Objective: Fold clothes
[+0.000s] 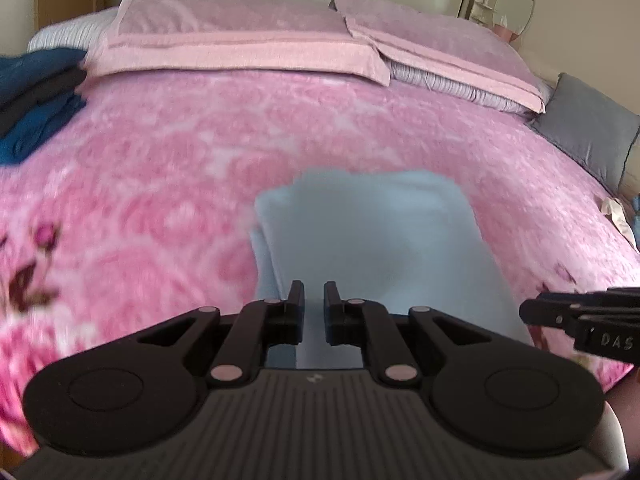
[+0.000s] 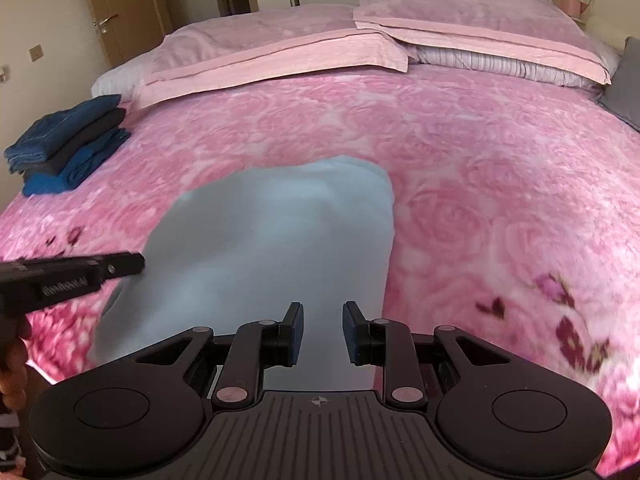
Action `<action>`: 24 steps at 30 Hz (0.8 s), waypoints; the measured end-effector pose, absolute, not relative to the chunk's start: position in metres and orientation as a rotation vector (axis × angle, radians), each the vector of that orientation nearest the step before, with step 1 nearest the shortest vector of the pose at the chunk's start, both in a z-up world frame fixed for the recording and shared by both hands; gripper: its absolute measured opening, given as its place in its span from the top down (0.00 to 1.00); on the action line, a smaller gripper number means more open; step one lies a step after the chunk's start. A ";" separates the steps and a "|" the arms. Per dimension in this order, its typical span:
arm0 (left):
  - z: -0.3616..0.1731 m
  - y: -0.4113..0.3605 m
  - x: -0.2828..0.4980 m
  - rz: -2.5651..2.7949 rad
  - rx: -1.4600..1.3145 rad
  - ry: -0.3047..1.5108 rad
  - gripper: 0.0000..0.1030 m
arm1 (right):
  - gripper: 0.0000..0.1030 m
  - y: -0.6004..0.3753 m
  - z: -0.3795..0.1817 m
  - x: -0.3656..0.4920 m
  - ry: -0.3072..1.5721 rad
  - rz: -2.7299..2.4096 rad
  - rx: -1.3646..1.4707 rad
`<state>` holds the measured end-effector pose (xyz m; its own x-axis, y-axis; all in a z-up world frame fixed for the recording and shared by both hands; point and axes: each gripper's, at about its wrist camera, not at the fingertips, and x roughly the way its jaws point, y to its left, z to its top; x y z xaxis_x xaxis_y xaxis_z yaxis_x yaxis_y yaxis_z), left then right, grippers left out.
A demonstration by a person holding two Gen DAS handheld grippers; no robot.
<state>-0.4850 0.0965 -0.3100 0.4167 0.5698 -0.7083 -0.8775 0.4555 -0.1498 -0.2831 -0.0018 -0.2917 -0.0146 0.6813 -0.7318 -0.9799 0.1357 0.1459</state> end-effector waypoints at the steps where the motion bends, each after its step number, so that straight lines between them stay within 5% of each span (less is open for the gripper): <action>1: -0.315 0.094 -0.485 0.974 -0.559 0.648 0.92 | 0.75 -0.004 -0.293 -0.285 0.787 1.401 -0.487; 10: -0.308 0.067 -0.498 1.050 -0.595 0.611 0.91 | 0.70 -0.023 -0.317 -0.287 0.795 1.401 -0.488; 12: -0.295 0.052 -0.502 1.067 -0.582 0.589 0.87 | 0.49 -0.038 -0.310 -0.282 0.809 1.411 -0.434; 14: -0.287 0.034 -0.505 1.087 -0.580 0.571 0.81 | 0.40 -0.054 -0.302 -0.278 0.816 1.419 -0.379; 24: -0.291 -0.047 -0.495 1.085 -0.577 0.650 0.67 | 0.38 -0.120 -0.314 -0.282 0.872 1.416 -0.409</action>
